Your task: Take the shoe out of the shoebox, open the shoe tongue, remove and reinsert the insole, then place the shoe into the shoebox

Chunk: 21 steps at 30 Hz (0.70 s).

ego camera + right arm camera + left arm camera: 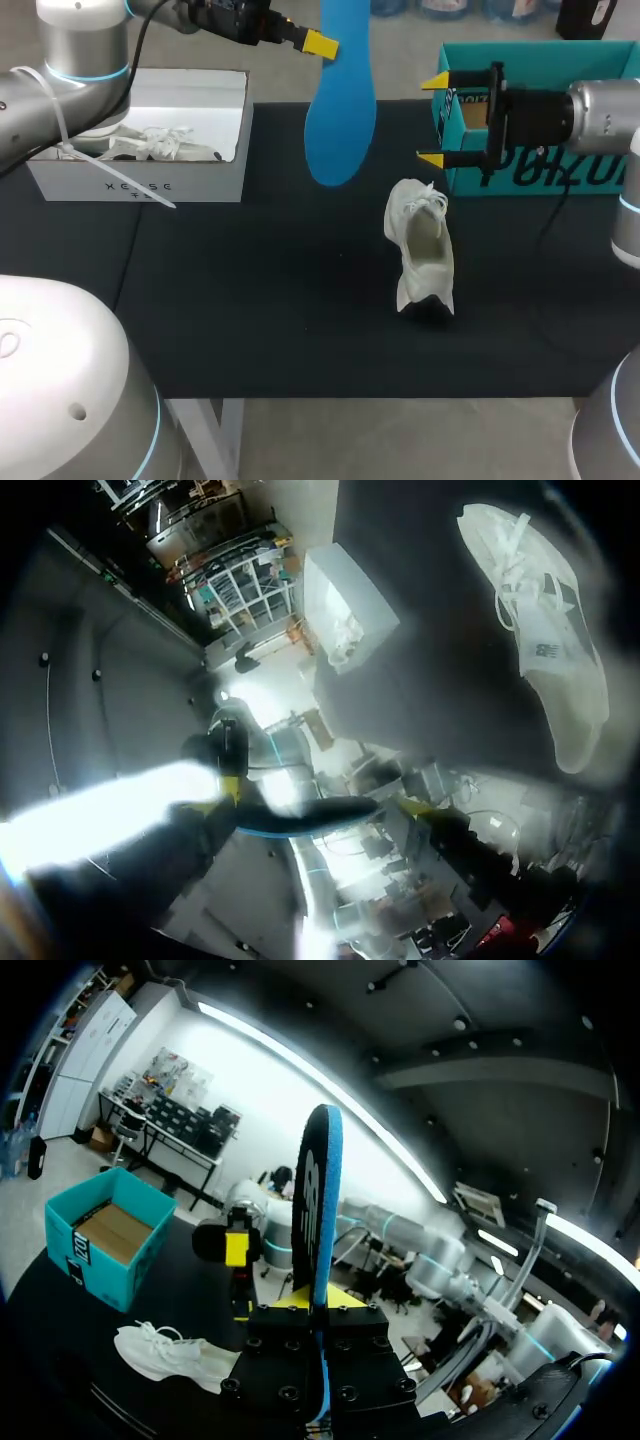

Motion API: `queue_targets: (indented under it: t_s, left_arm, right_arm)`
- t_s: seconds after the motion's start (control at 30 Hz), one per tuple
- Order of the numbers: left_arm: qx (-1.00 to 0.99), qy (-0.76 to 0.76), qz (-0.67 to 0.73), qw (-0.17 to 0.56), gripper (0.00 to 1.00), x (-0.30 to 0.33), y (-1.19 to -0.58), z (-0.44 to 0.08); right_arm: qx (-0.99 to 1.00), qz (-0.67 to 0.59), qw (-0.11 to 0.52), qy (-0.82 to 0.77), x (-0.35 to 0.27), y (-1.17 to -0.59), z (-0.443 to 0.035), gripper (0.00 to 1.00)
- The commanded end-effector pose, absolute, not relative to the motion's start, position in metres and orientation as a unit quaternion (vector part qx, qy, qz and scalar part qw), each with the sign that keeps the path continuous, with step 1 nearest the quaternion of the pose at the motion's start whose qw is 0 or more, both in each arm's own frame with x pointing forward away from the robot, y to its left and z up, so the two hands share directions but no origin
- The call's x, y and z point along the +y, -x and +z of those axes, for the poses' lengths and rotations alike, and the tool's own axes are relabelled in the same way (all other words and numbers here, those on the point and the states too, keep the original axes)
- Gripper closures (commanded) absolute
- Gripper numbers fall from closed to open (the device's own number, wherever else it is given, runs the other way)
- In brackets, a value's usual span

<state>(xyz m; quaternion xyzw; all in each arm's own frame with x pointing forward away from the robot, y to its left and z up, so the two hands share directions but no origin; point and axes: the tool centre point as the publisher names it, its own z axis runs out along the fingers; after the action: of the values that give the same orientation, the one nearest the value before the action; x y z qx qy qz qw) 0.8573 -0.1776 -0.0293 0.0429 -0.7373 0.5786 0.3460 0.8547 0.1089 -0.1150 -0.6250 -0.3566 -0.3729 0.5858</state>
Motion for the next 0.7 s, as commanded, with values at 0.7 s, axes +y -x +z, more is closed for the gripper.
queue_targets:
  t_s: [0.7]
  left_arm:
    - [-0.738, -0.043, 0.578, 0.346, 1.00, -0.1777, -0.8572, -0.0291]
  right_arm:
    - [-0.358, -0.384, 0.583, 0.620, 0.1195, -0.8584, -0.1087, 0.00]
